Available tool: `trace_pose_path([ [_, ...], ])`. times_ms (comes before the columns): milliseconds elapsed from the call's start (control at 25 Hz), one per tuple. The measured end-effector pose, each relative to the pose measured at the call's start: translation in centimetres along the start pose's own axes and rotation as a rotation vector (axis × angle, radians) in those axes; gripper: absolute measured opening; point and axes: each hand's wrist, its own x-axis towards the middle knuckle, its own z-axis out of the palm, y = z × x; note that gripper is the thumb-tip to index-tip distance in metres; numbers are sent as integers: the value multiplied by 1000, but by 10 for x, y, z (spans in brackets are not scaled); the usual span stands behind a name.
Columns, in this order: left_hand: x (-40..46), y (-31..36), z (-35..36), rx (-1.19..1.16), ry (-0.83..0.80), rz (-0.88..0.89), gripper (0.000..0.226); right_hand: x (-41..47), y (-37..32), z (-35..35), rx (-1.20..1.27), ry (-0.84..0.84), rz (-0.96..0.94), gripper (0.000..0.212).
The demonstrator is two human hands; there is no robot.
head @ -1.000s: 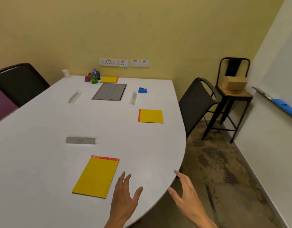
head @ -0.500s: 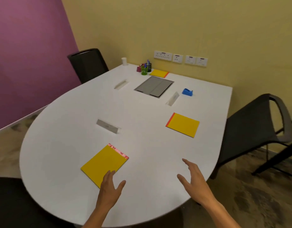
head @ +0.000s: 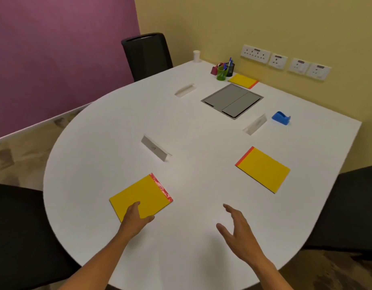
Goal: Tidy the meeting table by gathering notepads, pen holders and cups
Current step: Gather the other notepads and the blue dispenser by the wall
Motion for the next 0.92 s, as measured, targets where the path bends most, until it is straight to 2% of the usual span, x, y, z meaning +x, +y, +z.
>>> trace_pose_path([
  [240,80,1,-11,174,56,-36,90,60,-13,43,-16,-234,-16,61],
  [360,116,-2,-19,295,35,-67,101,82,-23,68,12,-357,9,61],
  [480,137,-6,-19,452,-60,-88,116,93,-29,87,14,-452,32,63],
  [720,148,-5,-15,670,-60,-146,123,104,-27,95,-9,-571,64,62],
  [800,152,-2,-20,656,-68,-174,119,105,-24,92,-10,-571,73,62],
  [920,152,-4,-22,596,-109,-209,102,102,-21,87,2,-554,102,62],
])
